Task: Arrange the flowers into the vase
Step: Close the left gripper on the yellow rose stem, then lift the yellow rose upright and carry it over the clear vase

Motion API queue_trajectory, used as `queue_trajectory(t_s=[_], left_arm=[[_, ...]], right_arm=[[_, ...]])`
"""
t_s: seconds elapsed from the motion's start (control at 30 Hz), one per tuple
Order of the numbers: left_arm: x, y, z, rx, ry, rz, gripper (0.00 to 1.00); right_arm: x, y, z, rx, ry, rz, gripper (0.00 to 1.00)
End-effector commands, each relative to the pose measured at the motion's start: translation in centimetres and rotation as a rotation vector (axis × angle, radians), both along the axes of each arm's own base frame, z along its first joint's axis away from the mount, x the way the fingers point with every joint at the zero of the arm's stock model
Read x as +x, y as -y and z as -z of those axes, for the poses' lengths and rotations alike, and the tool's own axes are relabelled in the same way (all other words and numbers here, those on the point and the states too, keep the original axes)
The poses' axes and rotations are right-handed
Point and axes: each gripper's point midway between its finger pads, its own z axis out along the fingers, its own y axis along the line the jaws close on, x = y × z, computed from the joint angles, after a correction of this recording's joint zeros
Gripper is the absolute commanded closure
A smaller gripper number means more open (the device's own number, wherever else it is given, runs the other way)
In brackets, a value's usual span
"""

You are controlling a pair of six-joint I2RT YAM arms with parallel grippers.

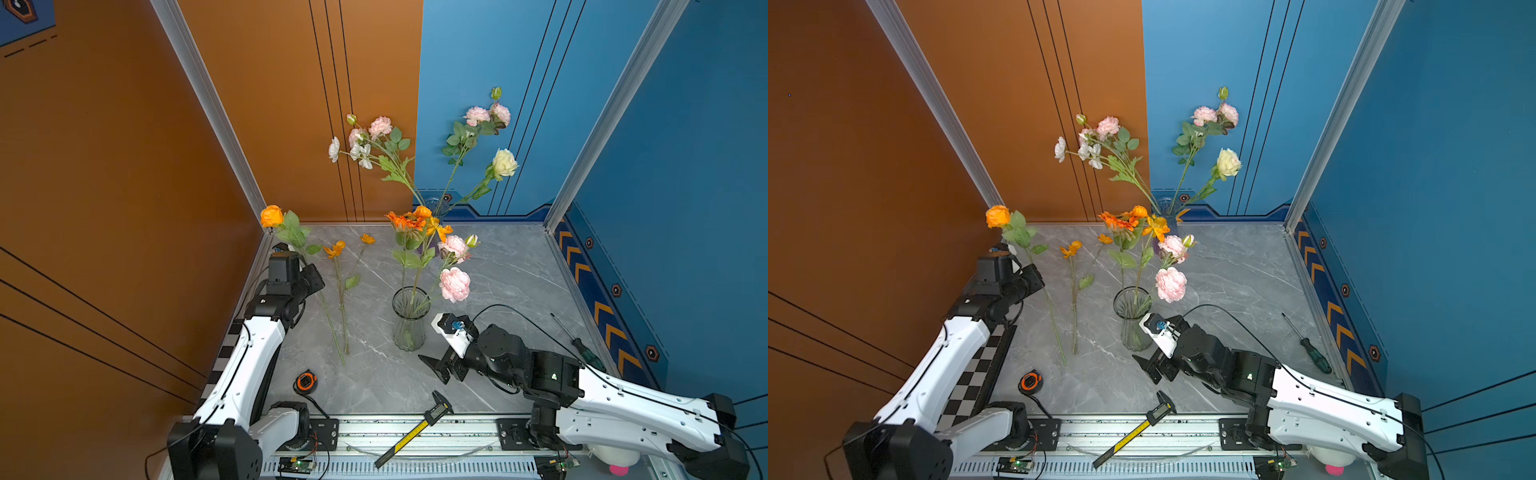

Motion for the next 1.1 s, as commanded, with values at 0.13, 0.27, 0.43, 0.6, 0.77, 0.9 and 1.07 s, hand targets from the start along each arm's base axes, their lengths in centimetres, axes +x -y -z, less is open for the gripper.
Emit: queue_trajectory(t_s=[0.13, 0.27, 0.43, 0.6, 0.77, 0.9, 1.07], left_arm=[[-4.1, 4.8, -11.9, 0.008, 0.518, 0.134, 1.0], [-7.0, 7.5, -16.2, -0.012, 0.729, 0.21, 1.0], [-9.8, 11.0, -19.7, -0.101, 0.951, 0.319, 1.0], [-12.5, 14.6, -22.6, -0.12, 1.154, 0.458, 1.0], [-15.0, 17.1, -25.3, -0.165, 1.361, 0.548, 1.0], [-14.6, 18.6, -25.6, -0.173, 1.366, 0.571, 1.0], [-13.9, 21.1, -23.8, -0.075, 1.38, 0.626, 1.0]], right_arm=[[0.7, 2.7, -2.3, 0.074, 0.003, 0.054, 0.0], [1.1, 4.3, -2.3, 0.088, -0.018, 0.106, 0.0], [1.1, 5.4, -2.3, 0.114, -0.028, 0.141, 0.0], [1.3, 5.5, -2.6, 0.119, -0.03, 0.147, 0.0], [1.3, 5.1, -2.5, 0.108, -0.037, 0.137, 0.0], [1.3, 5.1, -2.4, 0.107, -0.038, 0.136, 0.0], [1.3, 5.2, -2.5, 0.11, -0.032, 0.131, 0.0]])
